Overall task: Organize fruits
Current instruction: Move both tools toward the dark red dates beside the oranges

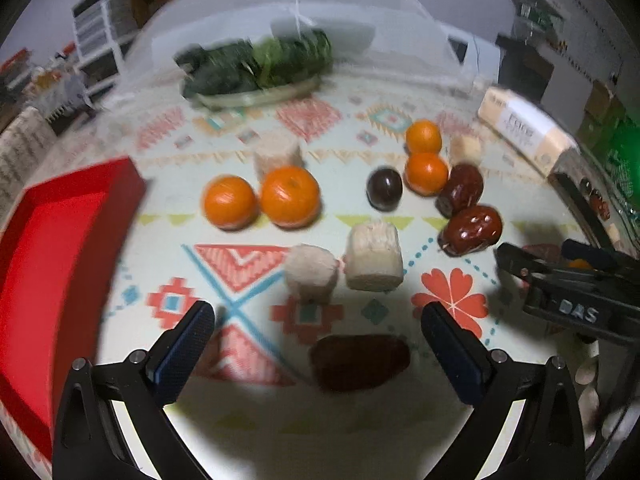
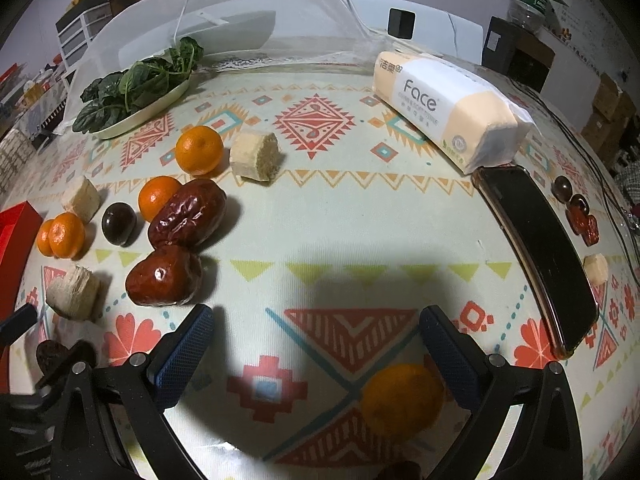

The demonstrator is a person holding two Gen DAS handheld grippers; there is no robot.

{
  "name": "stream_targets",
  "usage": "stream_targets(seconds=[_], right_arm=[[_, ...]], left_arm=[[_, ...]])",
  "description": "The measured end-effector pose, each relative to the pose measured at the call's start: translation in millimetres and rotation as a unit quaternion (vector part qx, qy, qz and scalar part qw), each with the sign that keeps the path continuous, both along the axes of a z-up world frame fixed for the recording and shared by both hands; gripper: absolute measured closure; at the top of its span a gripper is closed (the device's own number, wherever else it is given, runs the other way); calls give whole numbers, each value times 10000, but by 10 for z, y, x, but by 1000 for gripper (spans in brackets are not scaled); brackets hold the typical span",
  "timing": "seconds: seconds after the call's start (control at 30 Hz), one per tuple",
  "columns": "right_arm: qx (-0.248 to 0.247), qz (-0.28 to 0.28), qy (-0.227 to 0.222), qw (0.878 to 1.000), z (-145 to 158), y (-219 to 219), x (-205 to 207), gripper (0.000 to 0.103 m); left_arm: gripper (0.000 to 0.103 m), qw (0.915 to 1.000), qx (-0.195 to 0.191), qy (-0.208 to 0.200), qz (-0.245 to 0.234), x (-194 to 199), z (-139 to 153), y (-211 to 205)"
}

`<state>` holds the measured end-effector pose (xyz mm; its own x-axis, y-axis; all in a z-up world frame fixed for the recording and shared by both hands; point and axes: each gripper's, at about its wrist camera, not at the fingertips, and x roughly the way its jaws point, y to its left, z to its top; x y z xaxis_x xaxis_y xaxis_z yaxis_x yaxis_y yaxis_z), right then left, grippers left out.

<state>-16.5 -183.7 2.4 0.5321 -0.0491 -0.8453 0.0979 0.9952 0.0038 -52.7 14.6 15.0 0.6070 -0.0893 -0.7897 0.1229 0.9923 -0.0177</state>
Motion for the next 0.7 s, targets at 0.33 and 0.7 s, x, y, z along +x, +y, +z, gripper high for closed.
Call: stream_targets(seconds=[0.33,0.7], right_arm=[[-8,-36,-26,10000,4,-9,-7,0],[-14,-62,-37,10000,7,-15,-15,0]], left_arm=[[0,9905,-31,-1325,362,-534,505,276],[0,9785,-110,-1829,950,-749,651,516]])
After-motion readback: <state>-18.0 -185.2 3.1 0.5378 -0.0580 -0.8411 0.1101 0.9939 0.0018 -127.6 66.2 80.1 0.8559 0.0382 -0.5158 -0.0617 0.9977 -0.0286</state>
